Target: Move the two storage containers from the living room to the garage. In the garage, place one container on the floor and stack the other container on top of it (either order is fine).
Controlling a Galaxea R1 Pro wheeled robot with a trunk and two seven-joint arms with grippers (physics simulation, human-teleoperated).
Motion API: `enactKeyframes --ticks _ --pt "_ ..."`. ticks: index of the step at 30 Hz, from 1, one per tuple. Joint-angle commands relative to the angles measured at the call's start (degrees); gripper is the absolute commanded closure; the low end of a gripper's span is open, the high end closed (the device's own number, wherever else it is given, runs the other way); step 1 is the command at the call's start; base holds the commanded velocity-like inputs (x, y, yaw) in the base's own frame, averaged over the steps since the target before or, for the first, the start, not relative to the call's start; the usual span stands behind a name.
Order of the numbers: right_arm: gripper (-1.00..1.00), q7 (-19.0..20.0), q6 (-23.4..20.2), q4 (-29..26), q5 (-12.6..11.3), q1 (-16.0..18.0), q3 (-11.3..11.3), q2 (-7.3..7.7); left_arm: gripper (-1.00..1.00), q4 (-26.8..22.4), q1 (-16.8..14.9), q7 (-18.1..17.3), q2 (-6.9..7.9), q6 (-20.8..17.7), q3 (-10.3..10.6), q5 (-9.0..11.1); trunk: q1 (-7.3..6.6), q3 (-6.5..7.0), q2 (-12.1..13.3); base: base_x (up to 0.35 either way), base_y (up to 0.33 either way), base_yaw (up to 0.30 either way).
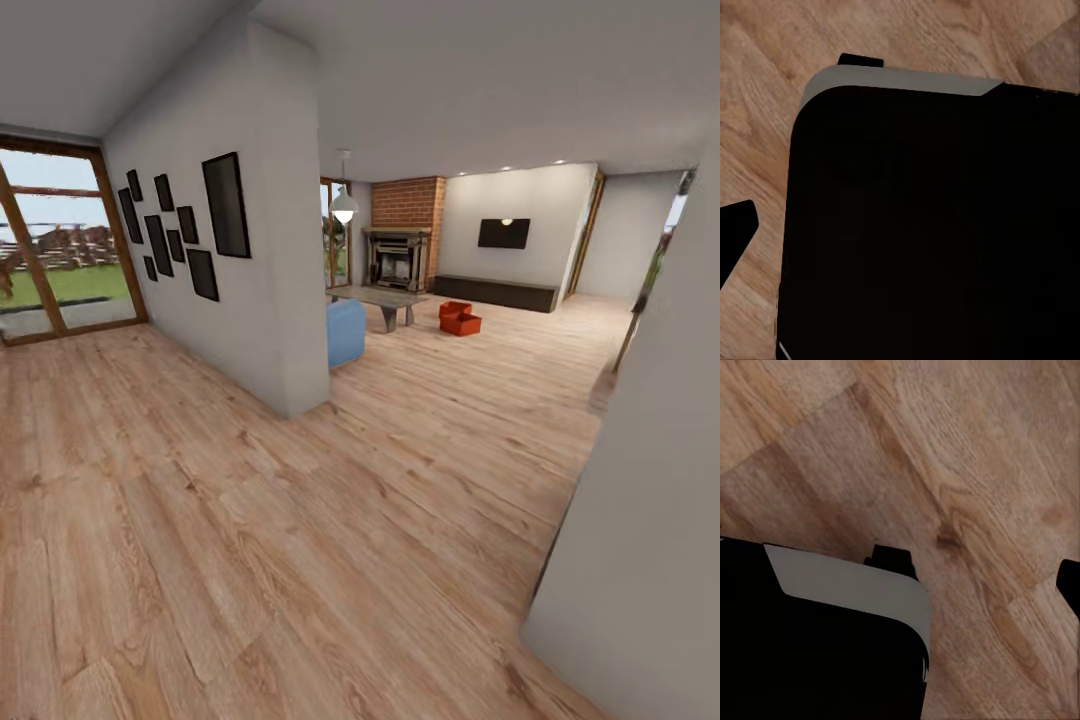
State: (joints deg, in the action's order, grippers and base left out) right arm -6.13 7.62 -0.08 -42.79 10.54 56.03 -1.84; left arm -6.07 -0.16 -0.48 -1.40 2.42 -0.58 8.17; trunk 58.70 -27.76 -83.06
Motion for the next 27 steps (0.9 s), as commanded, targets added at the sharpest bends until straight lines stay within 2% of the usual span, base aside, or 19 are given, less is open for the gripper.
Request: enactKeyframes --ticks 1,27 --pt "-1.00 -0.19 0.11 -0.01 -0.45 0.01 0.48 -0.01 -1.00 0.00 -0.02 -0.06 -0.01 0.13 -0.03 0.44 0.03 -0.05 -0.02 0.322 0.000 0.271" --pt "-1.00 -0.19 0.11 -0.01 -0.52 0.01 0.48 -0.01 -1.00 0.00 -0.02 -0.06 -0.01 0.13 -0.03 0.44 0.03 -0.05 -0.02 0.322 0.000 0.271"
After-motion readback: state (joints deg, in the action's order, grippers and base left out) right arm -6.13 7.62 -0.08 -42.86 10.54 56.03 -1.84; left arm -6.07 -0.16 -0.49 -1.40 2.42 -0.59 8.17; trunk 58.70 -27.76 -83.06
